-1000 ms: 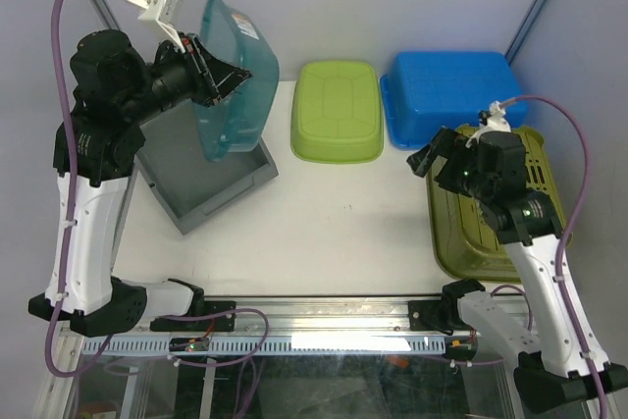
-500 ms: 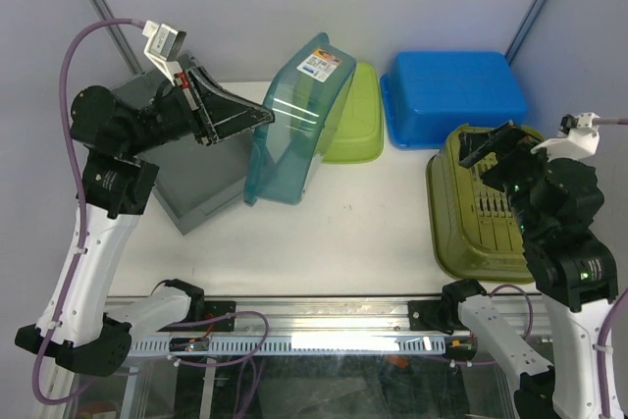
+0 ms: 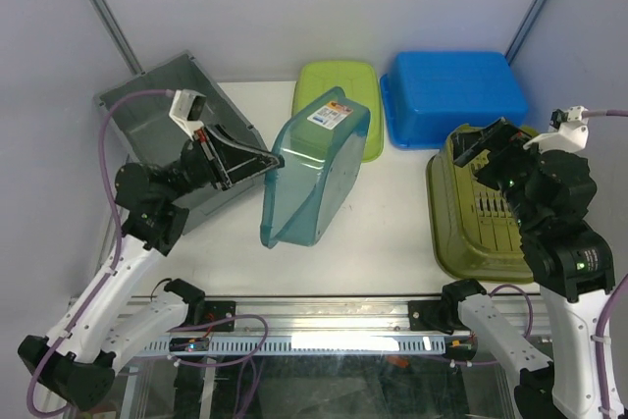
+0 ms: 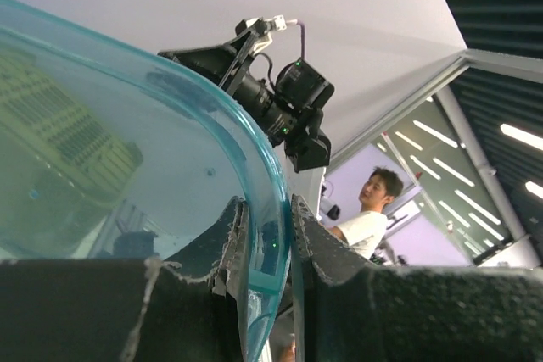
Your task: Turn the large container upside down
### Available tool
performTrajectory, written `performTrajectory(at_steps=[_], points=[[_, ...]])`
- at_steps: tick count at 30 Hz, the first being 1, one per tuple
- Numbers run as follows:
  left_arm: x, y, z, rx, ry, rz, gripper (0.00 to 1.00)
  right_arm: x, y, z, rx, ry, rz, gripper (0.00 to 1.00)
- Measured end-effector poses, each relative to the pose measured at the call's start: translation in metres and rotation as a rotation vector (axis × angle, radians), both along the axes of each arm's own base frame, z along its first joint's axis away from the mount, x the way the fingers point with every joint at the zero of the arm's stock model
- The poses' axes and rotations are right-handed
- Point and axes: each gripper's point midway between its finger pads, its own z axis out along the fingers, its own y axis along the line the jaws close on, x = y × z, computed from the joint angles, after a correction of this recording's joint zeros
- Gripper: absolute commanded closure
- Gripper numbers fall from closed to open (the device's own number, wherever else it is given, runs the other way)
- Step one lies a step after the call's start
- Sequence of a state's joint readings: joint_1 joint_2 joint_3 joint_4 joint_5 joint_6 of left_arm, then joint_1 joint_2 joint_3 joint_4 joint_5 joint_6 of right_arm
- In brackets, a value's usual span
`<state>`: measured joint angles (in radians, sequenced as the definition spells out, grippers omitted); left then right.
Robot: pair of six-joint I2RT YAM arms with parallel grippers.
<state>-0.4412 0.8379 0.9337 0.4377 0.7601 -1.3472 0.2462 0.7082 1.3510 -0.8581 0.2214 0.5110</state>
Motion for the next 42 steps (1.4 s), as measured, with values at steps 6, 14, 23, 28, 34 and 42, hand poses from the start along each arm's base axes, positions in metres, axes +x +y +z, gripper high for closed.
performTrajectory(at_steps=[6, 14, 23, 28, 34, 42], points=[[-0.003, -0.017, -0.059, -0.068, 0.112, -0.006, 1.0, -0.001, 0.009, -0.005, 0.032, 0.021, 0.04, 0.01], [-0.028, -0.041, -0.095, -0.109, 0.13, -0.054, 1.0, 0.001, 0.021, -0.032, 0.061, 0.098, 0.081, 0.01], [-0.042, -0.044, -0.15, -0.156, 0.147, 0.048, 1.0, -0.005, 0.028, -0.056, 0.09, 0.156, 0.109, 0.01], [-0.041, -0.031, -0.169, -0.21, 0.178, 0.121, 1.0, -0.011, 0.029, -0.059, 0.104, 0.15, 0.122, 0.01], [-0.028, -0.014, -0.189, -0.236, 0.233, 0.222, 1.0, -0.015, 0.033, -0.077, 0.121, 0.187, 0.14, 0.01], [-0.019, -0.022, -0.202, -0.157, 0.274, 0.268, 0.81, -0.018, 0.033, -0.09, 0.121, 0.217, 0.14, 0.01]])
